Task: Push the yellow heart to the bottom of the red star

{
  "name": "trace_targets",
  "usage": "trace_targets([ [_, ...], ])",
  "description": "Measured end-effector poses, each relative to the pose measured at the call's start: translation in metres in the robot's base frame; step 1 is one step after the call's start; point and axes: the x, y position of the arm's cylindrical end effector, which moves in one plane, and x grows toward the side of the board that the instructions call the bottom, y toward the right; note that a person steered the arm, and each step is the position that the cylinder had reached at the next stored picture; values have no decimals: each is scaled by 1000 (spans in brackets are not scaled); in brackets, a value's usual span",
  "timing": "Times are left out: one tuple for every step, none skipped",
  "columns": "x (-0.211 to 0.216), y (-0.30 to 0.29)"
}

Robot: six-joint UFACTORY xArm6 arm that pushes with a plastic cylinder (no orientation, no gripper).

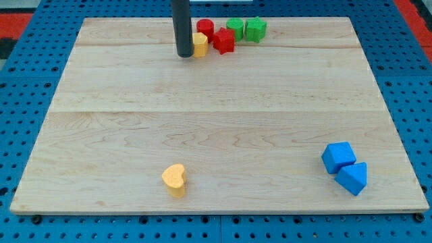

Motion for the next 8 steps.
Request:
trace_targets([
  [60, -34],
  [144, -19],
  [209, 56],
  [277, 86],
  [317, 44],
  [317, -5],
  [292, -34],
  [273, -34],
])
